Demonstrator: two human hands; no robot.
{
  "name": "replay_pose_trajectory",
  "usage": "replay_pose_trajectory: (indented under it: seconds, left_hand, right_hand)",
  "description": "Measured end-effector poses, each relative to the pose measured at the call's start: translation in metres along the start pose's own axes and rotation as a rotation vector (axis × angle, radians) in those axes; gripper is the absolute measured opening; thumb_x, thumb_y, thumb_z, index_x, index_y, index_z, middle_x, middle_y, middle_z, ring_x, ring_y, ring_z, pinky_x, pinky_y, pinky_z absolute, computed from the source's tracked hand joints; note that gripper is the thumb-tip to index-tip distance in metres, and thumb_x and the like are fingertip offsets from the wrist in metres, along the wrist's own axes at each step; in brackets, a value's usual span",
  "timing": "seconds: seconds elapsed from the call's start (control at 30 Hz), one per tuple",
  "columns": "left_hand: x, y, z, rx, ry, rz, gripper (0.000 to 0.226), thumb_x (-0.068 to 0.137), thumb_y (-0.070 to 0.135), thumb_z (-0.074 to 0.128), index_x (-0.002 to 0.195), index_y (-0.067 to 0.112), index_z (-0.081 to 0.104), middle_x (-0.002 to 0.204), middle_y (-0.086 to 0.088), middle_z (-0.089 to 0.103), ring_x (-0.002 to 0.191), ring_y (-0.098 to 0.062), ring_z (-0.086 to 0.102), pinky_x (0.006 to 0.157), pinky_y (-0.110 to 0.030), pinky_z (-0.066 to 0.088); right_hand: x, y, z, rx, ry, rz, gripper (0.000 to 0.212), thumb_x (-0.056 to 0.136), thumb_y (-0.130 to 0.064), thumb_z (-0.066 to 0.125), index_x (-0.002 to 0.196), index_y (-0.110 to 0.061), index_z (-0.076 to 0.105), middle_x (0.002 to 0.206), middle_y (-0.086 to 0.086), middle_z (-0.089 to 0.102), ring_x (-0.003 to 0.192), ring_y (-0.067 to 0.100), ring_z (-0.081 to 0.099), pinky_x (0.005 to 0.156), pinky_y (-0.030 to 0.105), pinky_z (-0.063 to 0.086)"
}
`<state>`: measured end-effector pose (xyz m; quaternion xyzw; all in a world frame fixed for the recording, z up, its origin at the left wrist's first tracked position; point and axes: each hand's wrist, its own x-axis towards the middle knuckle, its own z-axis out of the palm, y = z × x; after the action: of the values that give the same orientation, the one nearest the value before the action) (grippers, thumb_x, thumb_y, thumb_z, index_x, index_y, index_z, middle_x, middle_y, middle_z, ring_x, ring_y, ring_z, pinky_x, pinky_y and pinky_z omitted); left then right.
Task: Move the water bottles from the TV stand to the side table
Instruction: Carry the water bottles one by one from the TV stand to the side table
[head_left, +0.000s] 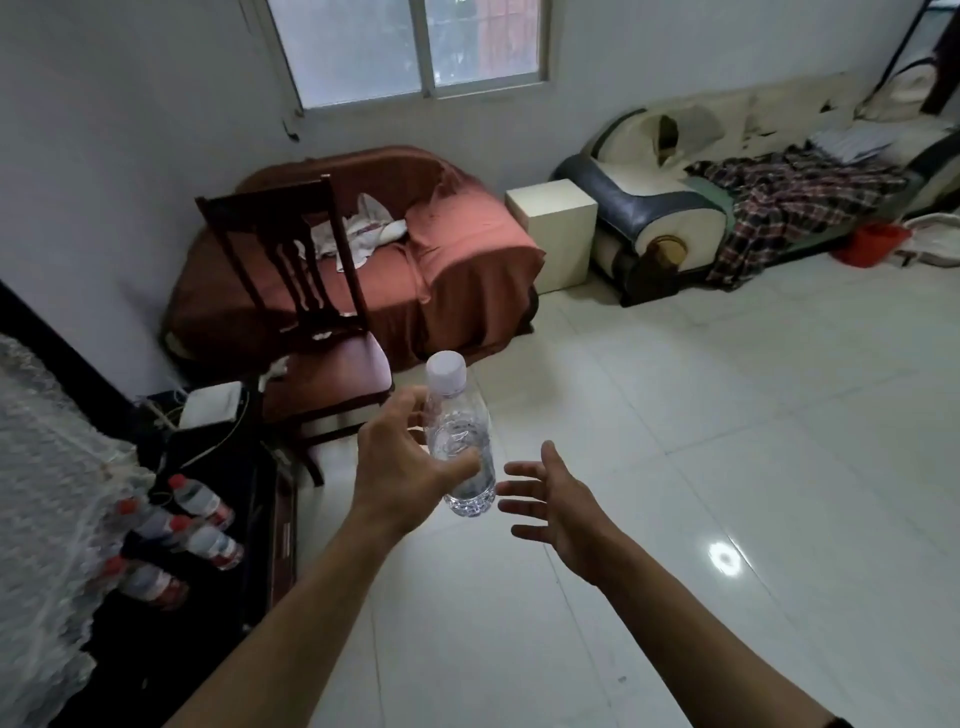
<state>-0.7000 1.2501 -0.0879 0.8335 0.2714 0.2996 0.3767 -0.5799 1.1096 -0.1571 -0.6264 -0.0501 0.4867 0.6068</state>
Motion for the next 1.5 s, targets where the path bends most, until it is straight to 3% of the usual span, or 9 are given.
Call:
replay_pose_trajectory:
  seconds: [0.17, 0.5, 0.6, 0.73, 1.0, 1.3, 1.43, 1.5]
  left_hand:
    - [0.052, 0.038, 0.059, -0.006, -0.043, 0.091, 0.055, 0.055, 0.033, 0.084, 0.104, 0.025, 0.06, 0.093, 0.007, 0.071, 0.082, -0.011, 0.069, 0.071, -0.033, 0.061]
    - [0.146, 0.075, 0.158, -0.063, -0.183, 0.223, 0.054, 0.058, 0.019, 0.09, 0.104, 0.018, 0.063, 0.092, 0.005, 0.069, 0.081, -0.011, 0.066, 0.064, -0.01, 0.051]
    - [0.179, 0.071, 0.187, -0.068, -0.215, 0.269, 0.056, 0.057, 0.022, 0.09, 0.105, 0.015, 0.064, 0.093, 0.002, 0.069, 0.081, -0.013, 0.066, 0.065, -0.013, 0.053]
    - [0.238, 0.063, 0.221, -0.124, -0.233, 0.319, 0.058, 0.058, 0.027, 0.09, 0.107, 0.015, 0.062, 0.099, 0.0, 0.069, 0.085, -0.016, 0.066, 0.071, -0.027, 0.06]
    - [0.363, 0.049, 0.254, -0.206, -0.239, 0.338, 0.06, 0.059, 0.023, 0.093, 0.109, 0.015, 0.061, 0.101, 0.0, 0.067, 0.084, -0.013, 0.064, 0.069, -0.024, 0.058]
    - [0.457, 0.034, 0.294, -0.205, -0.249, 0.272, 0.058, 0.061, 0.024, 0.093, 0.11, 0.016, 0.062, 0.1, 0.002, 0.069, 0.086, -0.011, 0.066, 0.072, -0.024, 0.058]
    - [0.502, 0.032, 0.322, -0.188, -0.247, 0.25, 0.056, 0.061, 0.023, 0.093, 0.108, 0.015, 0.064, 0.098, 0.002, 0.071, 0.084, -0.01, 0.067, 0.071, -0.014, 0.054]
    - [0.527, 0.032, 0.34, -0.177, -0.241, 0.245, 0.056, 0.058, 0.027, 0.092, 0.106, 0.017, 0.065, 0.096, 0.003, 0.072, 0.082, -0.011, 0.068, 0.072, -0.021, 0.058]
  right_hand:
    - [0.012, -0.042, -0.061, 0.043, 0.071, -0.058, 0.061, 0.099, -0.061, 0.024, 0.117, -0.018, 0.064, 0.114, 0.007, 0.071, 0.109, 0.026, 0.064, 0.099, 0.049, 0.049]
    - [0.05, -0.093, -0.144, 0.123, 0.224, -0.086, 0.063, 0.099, -0.062, 0.024, 0.117, -0.017, 0.064, 0.115, 0.004, 0.07, 0.109, 0.025, 0.064, 0.099, 0.049, 0.049]
    - [0.074, -0.108, -0.16, 0.108, 0.269, -0.083, 0.063, 0.098, -0.063, 0.024, 0.117, -0.018, 0.064, 0.116, 0.003, 0.069, 0.109, 0.025, 0.064, 0.098, 0.048, 0.049]
    - [0.114, -0.143, -0.173, 0.056, 0.339, -0.094, 0.063, 0.099, -0.062, 0.023, 0.118, -0.017, 0.063, 0.115, 0.002, 0.069, 0.109, 0.024, 0.063, 0.095, 0.045, 0.049]
    - [0.205, -0.228, -0.184, 0.031, 0.406, -0.111, 0.064, 0.099, -0.062, 0.022, 0.117, -0.017, 0.064, 0.114, 0.003, 0.07, 0.108, 0.024, 0.064, 0.093, 0.043, 0.05]
    - [0.296, -0.276, -0.204, 0.13, 0.388, -0.08, 0.067, 0.097, -0.065, 0.023, 0.117, -0.016, 0.065, 0.114, 0.005, 0.07, 0.108, 0.025, 0.064, 0.093, 0.044, 0.051]
    - [0.344, -0.3, -0.224, 0.21, 0.362, -0.079, 0.069, 0.097, -0.066, 0.025, 0.115, -0.014, 0.066, 0.113, 0.008, 0.071, 0.106, 0.026, 0.066, 0.095, 0.046, 0.051]
    - [0.37, -0.315, -0.238, 0.227, 0.346, -0.082, 0.069, 0.096, -0.066, 0.025, 0.115, -0.015, 0.066, 0.113, 0.008, 0.071, 0.107, 0.026, 0.066, 0.097, 0.047, 0.051]
